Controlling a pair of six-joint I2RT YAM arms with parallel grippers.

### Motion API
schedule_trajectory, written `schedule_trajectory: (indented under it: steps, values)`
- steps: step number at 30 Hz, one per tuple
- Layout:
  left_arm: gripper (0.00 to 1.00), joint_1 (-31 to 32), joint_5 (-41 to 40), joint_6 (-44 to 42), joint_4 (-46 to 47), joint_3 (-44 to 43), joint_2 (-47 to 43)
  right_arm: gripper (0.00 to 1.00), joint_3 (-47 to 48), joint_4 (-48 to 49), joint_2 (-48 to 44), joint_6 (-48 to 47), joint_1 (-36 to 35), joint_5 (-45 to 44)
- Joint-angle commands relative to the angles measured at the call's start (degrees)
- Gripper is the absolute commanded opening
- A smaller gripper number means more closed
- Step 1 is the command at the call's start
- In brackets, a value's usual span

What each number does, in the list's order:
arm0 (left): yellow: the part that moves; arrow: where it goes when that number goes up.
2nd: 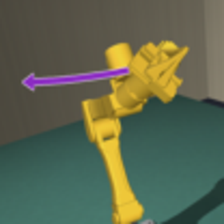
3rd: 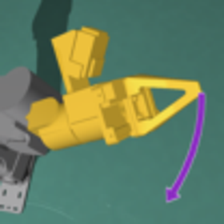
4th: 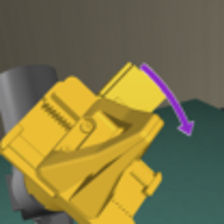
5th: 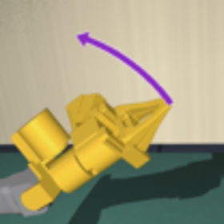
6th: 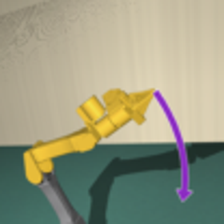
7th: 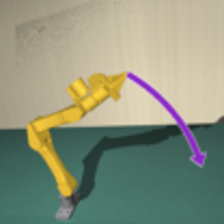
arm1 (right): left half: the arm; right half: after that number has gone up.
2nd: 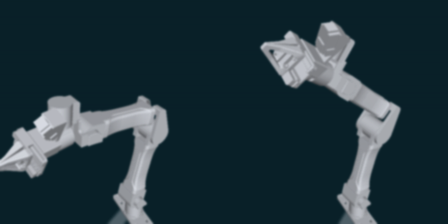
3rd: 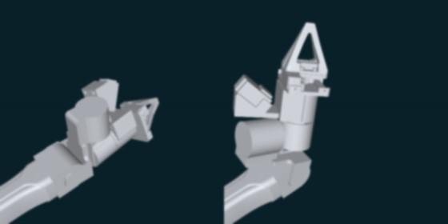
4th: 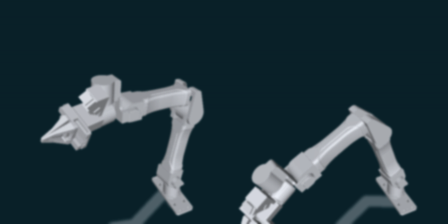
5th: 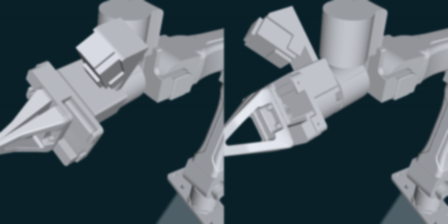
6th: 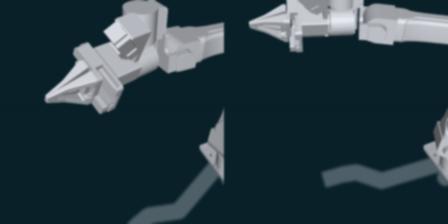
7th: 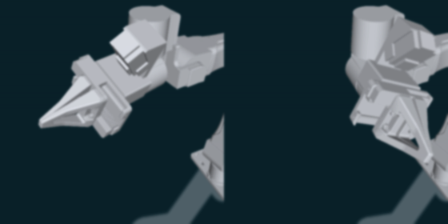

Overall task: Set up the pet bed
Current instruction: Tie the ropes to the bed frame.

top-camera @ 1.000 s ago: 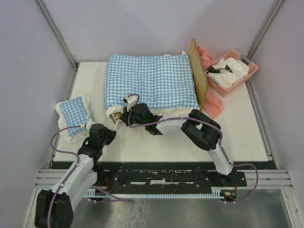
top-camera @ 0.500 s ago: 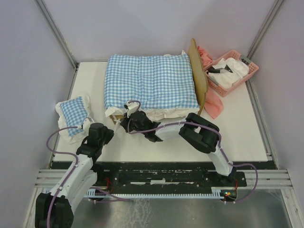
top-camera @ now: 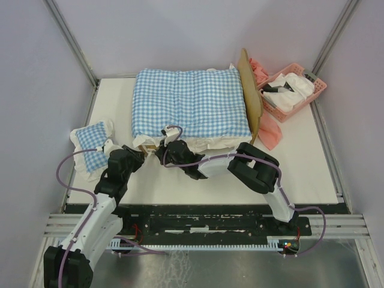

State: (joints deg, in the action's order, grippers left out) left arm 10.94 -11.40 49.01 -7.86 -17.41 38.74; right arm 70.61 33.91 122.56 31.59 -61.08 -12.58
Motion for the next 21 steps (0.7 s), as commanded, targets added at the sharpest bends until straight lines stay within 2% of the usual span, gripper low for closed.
schedule_trajectory:
  steps: [1, 21]
  values:
    - [0.35, -0.24, 1.96, -5.76, 7.68, -1.99, 1.33, 0.02, 0.09, 3.81, -3.66, 1.09, -0.06, -1.18]
    - [0.34, -0.29, -0.28, -5.51, 18.76, -0.13, 9.17, 0.02, -1.08, 5.8, -3.74, 1.96, -0.09, -0.9]
